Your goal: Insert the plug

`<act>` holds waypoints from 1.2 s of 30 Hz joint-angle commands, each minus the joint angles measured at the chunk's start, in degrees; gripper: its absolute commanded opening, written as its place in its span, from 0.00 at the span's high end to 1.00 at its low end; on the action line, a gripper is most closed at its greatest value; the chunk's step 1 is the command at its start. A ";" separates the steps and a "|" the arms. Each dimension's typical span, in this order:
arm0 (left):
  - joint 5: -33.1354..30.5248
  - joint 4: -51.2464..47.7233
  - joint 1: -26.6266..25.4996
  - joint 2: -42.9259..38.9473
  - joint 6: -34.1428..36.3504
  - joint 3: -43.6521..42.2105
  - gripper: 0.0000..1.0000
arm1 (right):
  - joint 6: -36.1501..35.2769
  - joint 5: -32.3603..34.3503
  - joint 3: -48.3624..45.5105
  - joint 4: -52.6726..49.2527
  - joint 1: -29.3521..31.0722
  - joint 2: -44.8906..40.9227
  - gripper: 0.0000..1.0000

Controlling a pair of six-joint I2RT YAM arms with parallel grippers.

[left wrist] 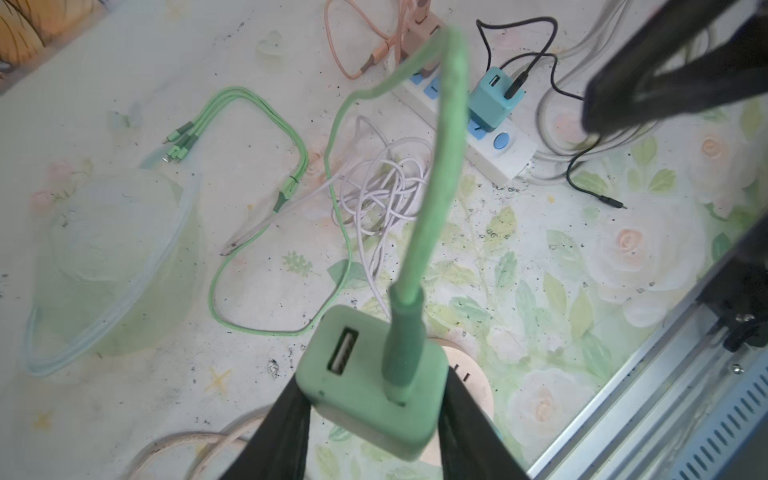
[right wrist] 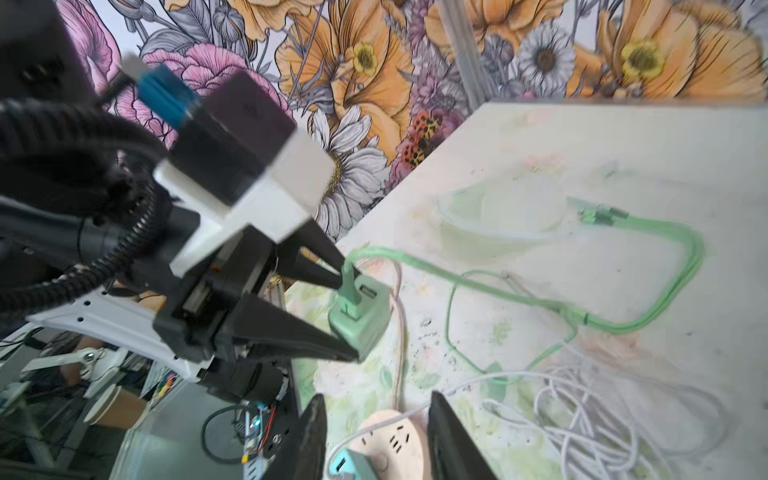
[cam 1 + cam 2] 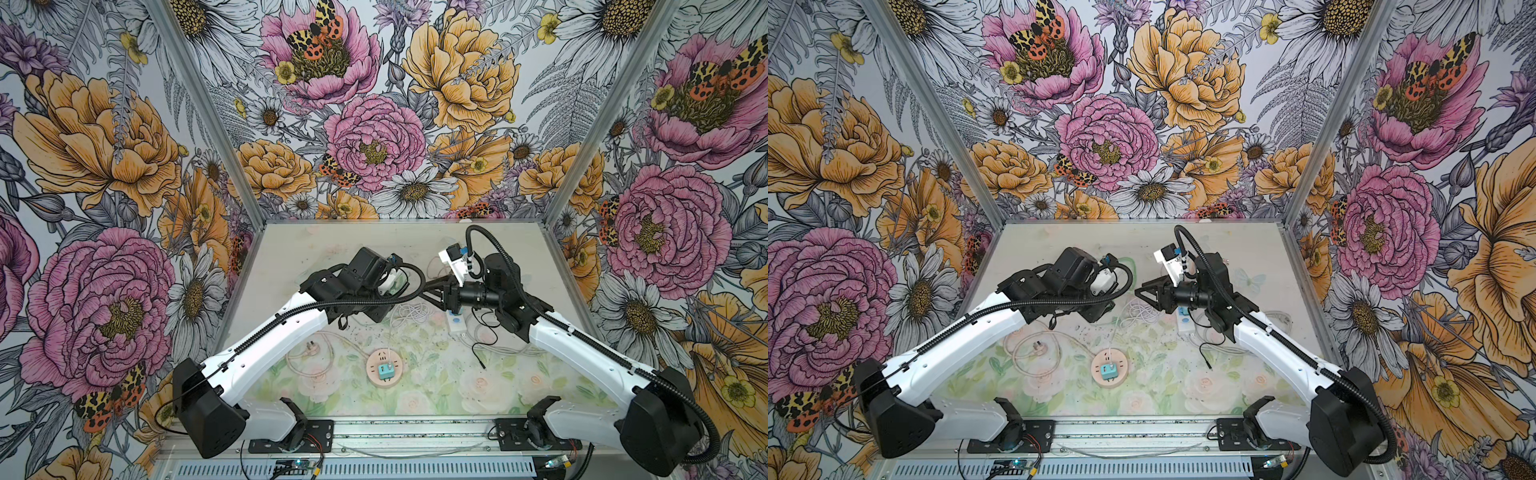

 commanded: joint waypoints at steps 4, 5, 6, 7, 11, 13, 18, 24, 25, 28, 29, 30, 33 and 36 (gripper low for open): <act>-4.82 0.29 -1.90 -0.80 8.47 3.31 0.76 | 3.13 -7.33 -1.54 0.33 -0.32 0.33 0.57; -5.28 0.21 -2.53 -0.46 9.13 3.31 0.76 | 3.53 -7.67 -1.81 1.44 -0.31 0.31 0.56; -5.68 0.20 -3.18 -0.05 9.76 3.24 0.75 | 4.18 -7.82 -2.18 2.98 -0.24 0.20 0.54; -5.98 0.20 -3.67 0.38 10.17 3.10 0.75 | 4.98 -8.05 -2.45 4.65 -0.27 0.23 0.52; -5.89 0.20 -4.68 1.51 11.22 2.86 0.74 | 9.28 -11.10 -2.59 12.13 -0.27 1.87 0.49; -5.64 0.28 -5.14 1.65 11.59 3.18 0.74 | 10.44 -11.18 -2.02 13.24 -0.34 3.57 0.49; -6.13 0.28 -6.38 1.78 12.37 3.92 0.74 | 13.47 -12.07 -2.51 18.10 -0.26 6.90 0.48; -6.45 0.37 -7.12 3.88 12.83 4.27 0.74 | 17.78 -12.83 -3.76 25.41 -0.26 8.62 0.46; -6.59 0.37 -7.37 4.31 12.82 4.39 0.74 | 18.19 -12.60 -3.88 26.06 -0.30 8.90 0.46; -6.74 0.38 -7.94 5.14 12.91 4.72 0.74 | 18.59 -11.96 -3.54 25.98 -0.31 10.37 0.46; -6.76 0.38 -8.08 5.31 12.91 4.91 0.74 | 18.88 -11.94 -3.45 26.11 -0.27 10.89 0.46; -6.80 0.33 -8.10 5.42 12.91 5.09 0.74 | 19.31 -12.08 -3.45 26.52 -0.25 11.61 0.46; -6.51 0.34 -8.14 5.43 12.91 5.68 0.74 | 19.57 -11.65 -3.51 26.48 -0.20 12.96 0.46; -6.47 0.35 -8.32 5.25 13.00 6.27 0.74 | 18.94 -10.89 -3.34 25.00 -0.19 14.08 0.46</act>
